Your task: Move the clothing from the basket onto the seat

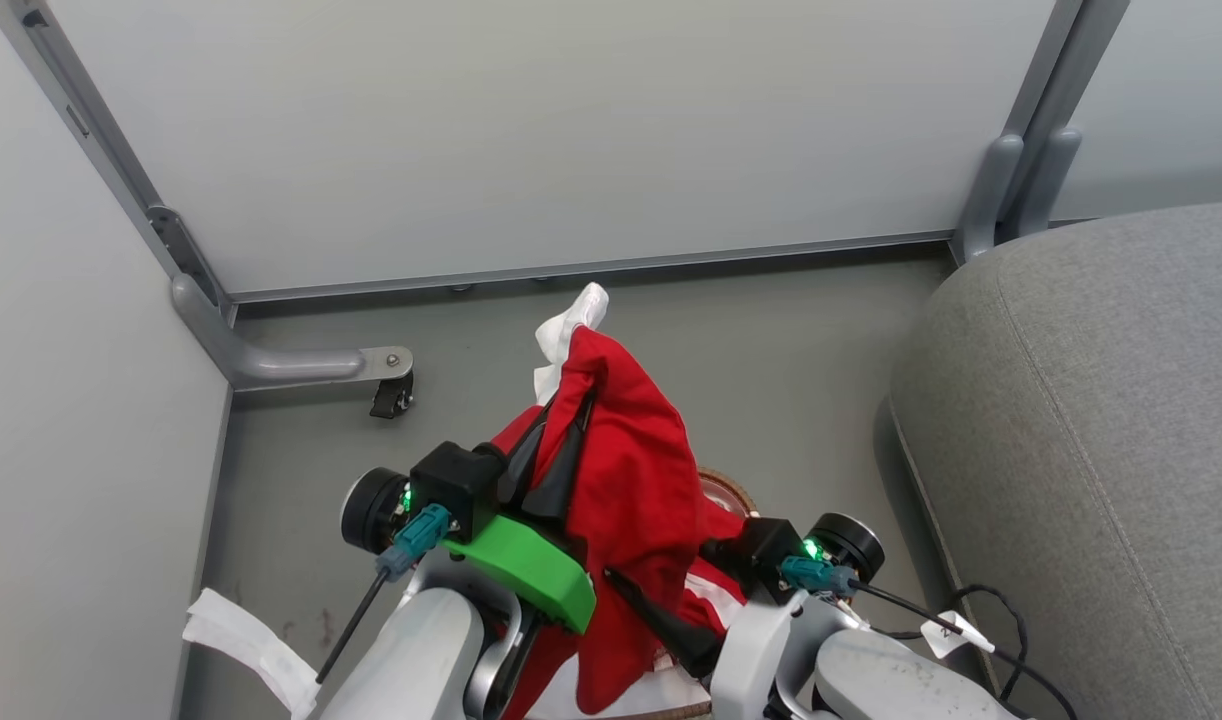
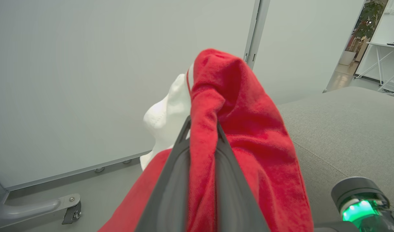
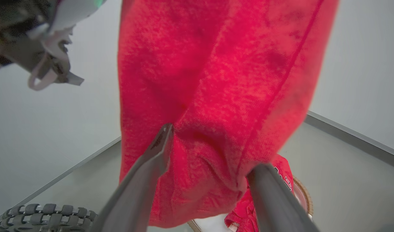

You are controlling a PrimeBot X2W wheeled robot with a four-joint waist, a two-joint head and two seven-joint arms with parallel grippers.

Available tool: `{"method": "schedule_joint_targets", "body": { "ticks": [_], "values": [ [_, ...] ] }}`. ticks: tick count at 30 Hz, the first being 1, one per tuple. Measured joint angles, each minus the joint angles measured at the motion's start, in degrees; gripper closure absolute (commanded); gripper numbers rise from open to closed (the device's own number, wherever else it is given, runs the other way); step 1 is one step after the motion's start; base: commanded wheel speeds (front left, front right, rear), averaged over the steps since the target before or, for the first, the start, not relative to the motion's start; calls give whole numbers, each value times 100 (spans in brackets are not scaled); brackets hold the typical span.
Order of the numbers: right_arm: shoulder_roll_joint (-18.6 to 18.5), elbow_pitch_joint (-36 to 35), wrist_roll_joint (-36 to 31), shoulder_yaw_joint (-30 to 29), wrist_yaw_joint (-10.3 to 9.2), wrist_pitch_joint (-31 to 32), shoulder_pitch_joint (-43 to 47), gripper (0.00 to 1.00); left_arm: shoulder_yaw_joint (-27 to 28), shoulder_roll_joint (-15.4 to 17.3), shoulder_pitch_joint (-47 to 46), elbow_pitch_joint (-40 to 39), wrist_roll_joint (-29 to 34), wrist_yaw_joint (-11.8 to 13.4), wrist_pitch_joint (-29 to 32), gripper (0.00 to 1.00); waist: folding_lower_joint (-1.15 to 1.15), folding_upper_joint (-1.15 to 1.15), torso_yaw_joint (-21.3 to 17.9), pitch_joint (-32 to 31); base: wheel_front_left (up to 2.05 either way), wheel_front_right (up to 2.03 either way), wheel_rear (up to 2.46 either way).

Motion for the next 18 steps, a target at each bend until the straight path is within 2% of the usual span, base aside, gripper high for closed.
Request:
{"method": "schedule_joint_targets", "body": {
  "ticks": [2,6,18],
  "values": [
    [86,121,0,-7,0,1,-44,100,-56,0,-16,-1,-27,22,0,100,0,0,31,22,0,0,0],
    [219,231,-33,-55,0,1,-102,100,-118,0,-29,11,-67,48,0,100,0,0,60,57,0,0,0],
    [277,210,-142,-201,0,1,-105,100,-112,0,-50,21,-115,102,0,100,0,0,-24,55,0,0,0]
  ]
}}
